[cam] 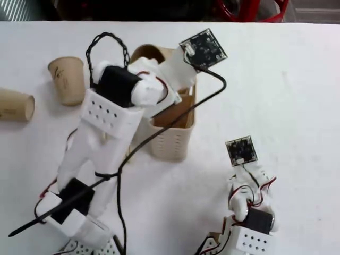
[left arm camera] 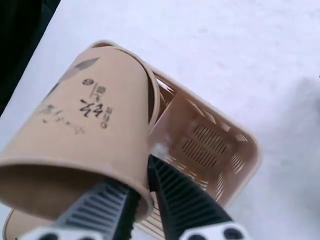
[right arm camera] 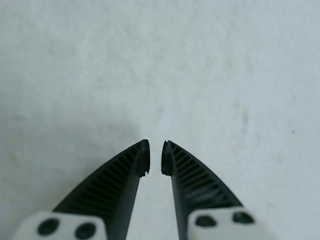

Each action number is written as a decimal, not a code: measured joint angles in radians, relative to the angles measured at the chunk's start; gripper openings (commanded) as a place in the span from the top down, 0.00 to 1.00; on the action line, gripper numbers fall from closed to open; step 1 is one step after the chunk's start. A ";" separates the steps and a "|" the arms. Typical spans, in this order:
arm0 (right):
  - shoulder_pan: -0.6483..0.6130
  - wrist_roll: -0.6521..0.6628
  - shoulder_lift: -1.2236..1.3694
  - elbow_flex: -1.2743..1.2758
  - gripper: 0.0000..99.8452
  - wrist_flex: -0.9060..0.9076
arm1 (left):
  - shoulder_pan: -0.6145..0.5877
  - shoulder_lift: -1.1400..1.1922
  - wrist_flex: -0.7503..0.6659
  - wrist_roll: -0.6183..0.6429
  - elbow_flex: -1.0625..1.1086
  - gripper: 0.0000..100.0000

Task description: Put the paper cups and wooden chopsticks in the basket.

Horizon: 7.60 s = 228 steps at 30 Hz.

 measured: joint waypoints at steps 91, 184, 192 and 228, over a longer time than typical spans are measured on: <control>0.000 0.000 0.000 0.000 0.94 0.000 | -0.801 -0.219 -1.455 0.310 1.356 0.81; 0.000 0.000 0.000 0.000 0.94 0.000 | -0.818 -0.261 -1.594 0.244 1.419 0.88; 0.000 0.000 0.000 0.000 0.94 0.000 | -0.818 -0.089 -1.580 0.244 1.358 0.88; 0.000 0.000 0.000 0.000 0.94 0.000 | -0.758 -0.893 -0.720 -0.008 1.324 0.84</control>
